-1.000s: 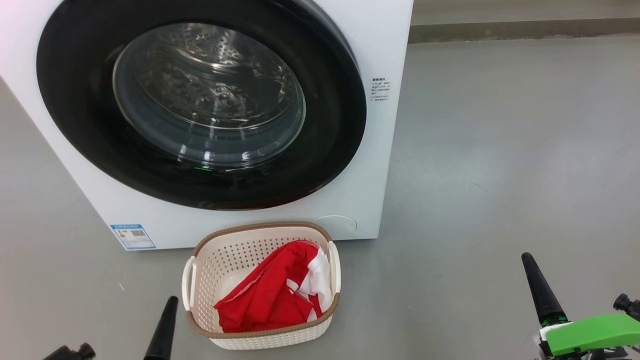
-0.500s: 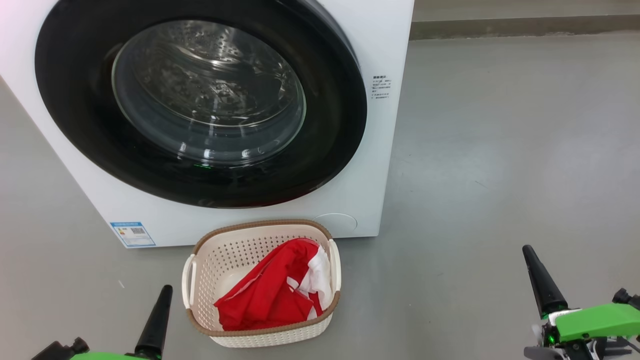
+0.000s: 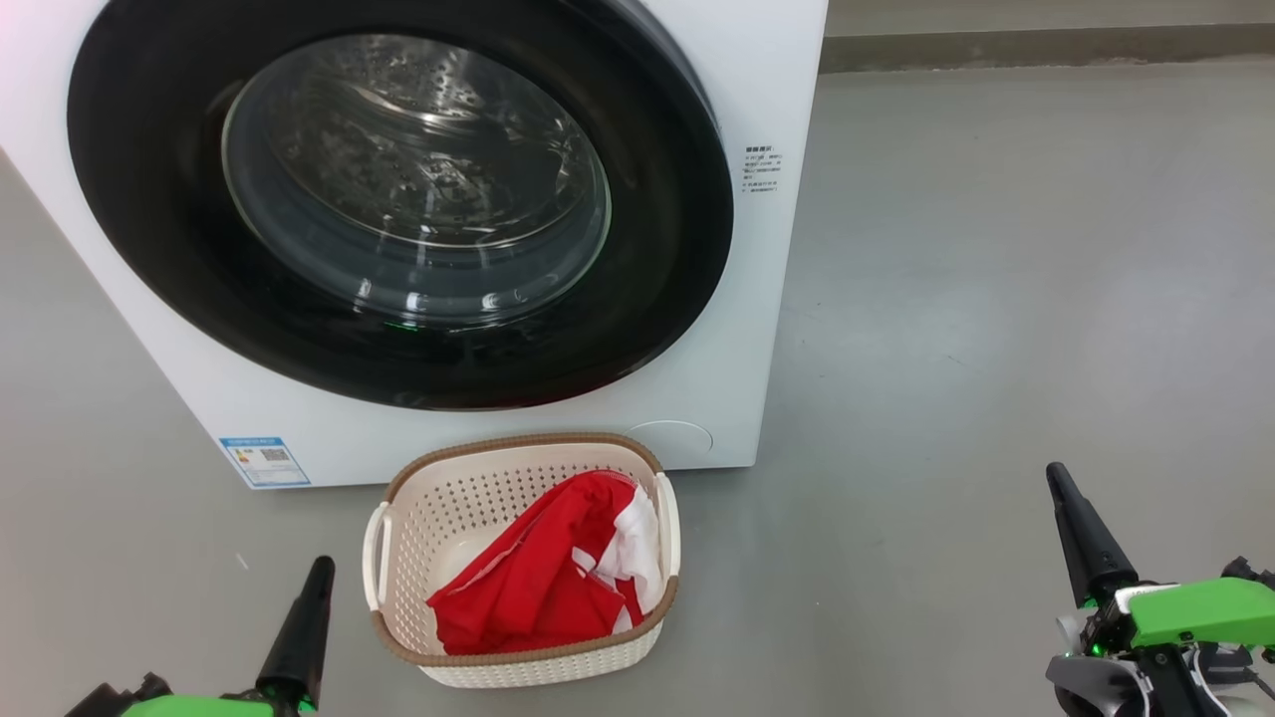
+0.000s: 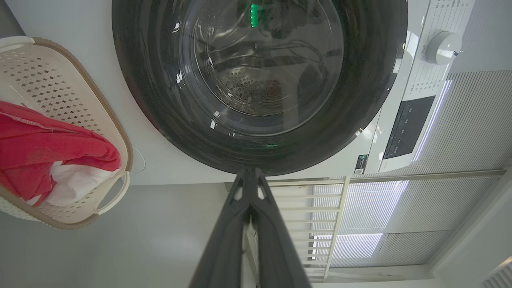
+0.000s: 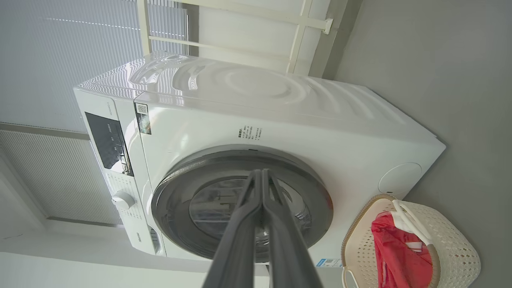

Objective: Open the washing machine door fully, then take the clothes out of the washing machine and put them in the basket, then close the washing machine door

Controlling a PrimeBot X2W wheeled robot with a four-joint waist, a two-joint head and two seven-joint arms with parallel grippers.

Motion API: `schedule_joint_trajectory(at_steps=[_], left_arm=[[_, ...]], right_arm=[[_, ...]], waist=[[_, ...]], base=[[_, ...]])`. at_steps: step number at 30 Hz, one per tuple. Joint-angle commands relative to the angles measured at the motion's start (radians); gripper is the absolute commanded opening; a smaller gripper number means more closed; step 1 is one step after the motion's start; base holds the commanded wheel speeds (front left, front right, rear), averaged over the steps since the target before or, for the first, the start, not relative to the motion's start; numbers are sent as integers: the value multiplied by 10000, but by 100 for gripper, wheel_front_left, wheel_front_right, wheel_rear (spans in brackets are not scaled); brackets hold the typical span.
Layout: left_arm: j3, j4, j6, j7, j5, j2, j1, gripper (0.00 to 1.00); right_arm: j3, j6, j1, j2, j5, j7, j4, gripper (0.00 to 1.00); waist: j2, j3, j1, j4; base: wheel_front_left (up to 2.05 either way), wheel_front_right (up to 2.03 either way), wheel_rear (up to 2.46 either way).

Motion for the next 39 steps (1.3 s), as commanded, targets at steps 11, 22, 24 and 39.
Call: schedule_joint_trajectory(at_steps=[11, 22, 24, 39], left_arm=[[446, -103, -184, 123, -428, 30, -579, 0], [467, -101, -185, 141, -409, 14, -580, 0], [471, -100, -185, 144, -406, 11, -581, 0], [497, -98, -185, 165, -384, -8, -582, 0]], right_arm=[[198, -4, -564, -182, 528, 110, -125, 0], [172, -4, -566, -162, 506, 131, -122, 0], [167, -4, -566, -159, 502, 134, -121, 0], [136, -4, -567, -135, 475, 160, -116, 0]], waist=[[-1, 11, 0, 3], [-1, 11, 0, 3], [-1, 11, 0, 3], [-1, 11, 0, 3]], base=[[0, 0, 0], [0, 0, 0], [0, 0, 0], [0, 0, 0]])
